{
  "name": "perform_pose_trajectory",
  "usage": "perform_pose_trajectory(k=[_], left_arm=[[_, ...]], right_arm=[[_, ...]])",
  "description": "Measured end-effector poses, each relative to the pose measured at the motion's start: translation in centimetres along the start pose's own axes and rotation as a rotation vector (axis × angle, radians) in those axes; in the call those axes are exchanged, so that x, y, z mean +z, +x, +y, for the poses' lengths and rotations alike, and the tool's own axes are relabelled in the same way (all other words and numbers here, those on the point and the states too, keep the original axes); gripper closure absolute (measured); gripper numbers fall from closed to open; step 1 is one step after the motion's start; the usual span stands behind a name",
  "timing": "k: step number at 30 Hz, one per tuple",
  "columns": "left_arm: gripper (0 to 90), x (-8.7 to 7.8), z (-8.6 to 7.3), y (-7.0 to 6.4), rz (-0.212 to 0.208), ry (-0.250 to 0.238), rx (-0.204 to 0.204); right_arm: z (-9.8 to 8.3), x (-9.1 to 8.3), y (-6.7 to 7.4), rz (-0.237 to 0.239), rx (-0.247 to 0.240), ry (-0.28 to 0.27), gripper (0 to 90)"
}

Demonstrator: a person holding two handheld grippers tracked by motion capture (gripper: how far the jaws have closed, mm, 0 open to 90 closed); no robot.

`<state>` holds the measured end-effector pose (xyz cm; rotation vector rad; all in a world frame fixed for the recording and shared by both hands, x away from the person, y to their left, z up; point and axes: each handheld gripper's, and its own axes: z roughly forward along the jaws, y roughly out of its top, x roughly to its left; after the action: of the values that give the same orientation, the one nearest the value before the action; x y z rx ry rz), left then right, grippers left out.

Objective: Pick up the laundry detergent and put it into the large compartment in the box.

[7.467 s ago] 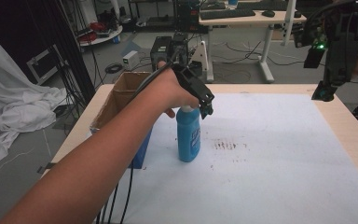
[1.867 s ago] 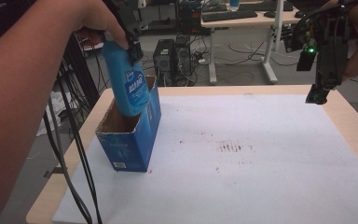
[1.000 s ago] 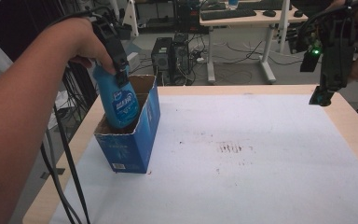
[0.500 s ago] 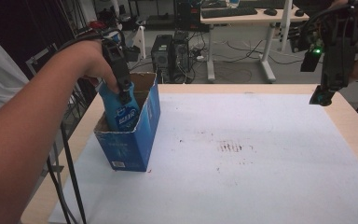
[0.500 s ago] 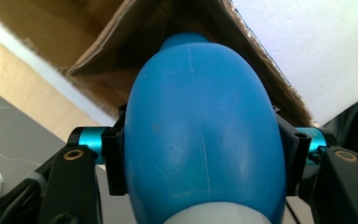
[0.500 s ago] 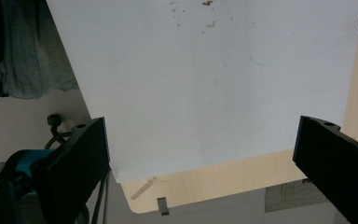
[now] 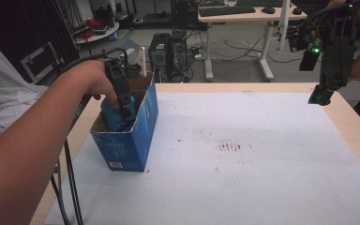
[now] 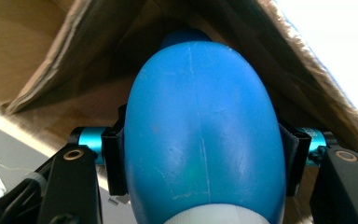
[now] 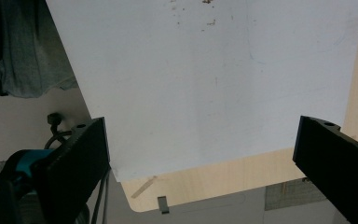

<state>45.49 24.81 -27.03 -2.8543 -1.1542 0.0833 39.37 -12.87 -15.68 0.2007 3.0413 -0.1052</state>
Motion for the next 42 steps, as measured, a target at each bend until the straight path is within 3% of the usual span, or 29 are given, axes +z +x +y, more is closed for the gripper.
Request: perform_pose_trajectory(k=[3,11,14,16,28,36,42], left_arm=[[37.0,0.6,0.1,0.0,0.003,0.0,0.024],[37.0,1.6,0.1,0.1,-0.016,-0.011,0.002],[37.0,2.0,0.0,0.2,-0.013,-0.006,0.014],[37.0,2.0,0.0,0.3,-0.021,-0.027,0.016],[36.7,2.1,0.1,0.3,-0.022,-0.02,0.025],[35.4,2.0,0.1,0.4,-0.044,-0.021,-0.015],[31.9,1.7,0.0,0.5,-0.035,-0.03,-0.013]], right_arm=[[0.0,0.0,0.0,0.0,-0.008,-0.005,2.6],[0.2,0.2,-0.1,0.002,-0.002,-0.004,2.6],[0.2,0.3,-0.1,0.004,-0.004,-0.004,2.6],[0.3,0.3,-0.2,0.004,-0.008,-0.005,2.6],[0.5,0.5,-0.3,0.008,-0.006,-0.005,2.6],[0.4,0.5,-0.3,0.006,-0.004,-0.003,2.6],[0.4,0.5,-0.2,0.007,-0.005,-0.003,2.6]])
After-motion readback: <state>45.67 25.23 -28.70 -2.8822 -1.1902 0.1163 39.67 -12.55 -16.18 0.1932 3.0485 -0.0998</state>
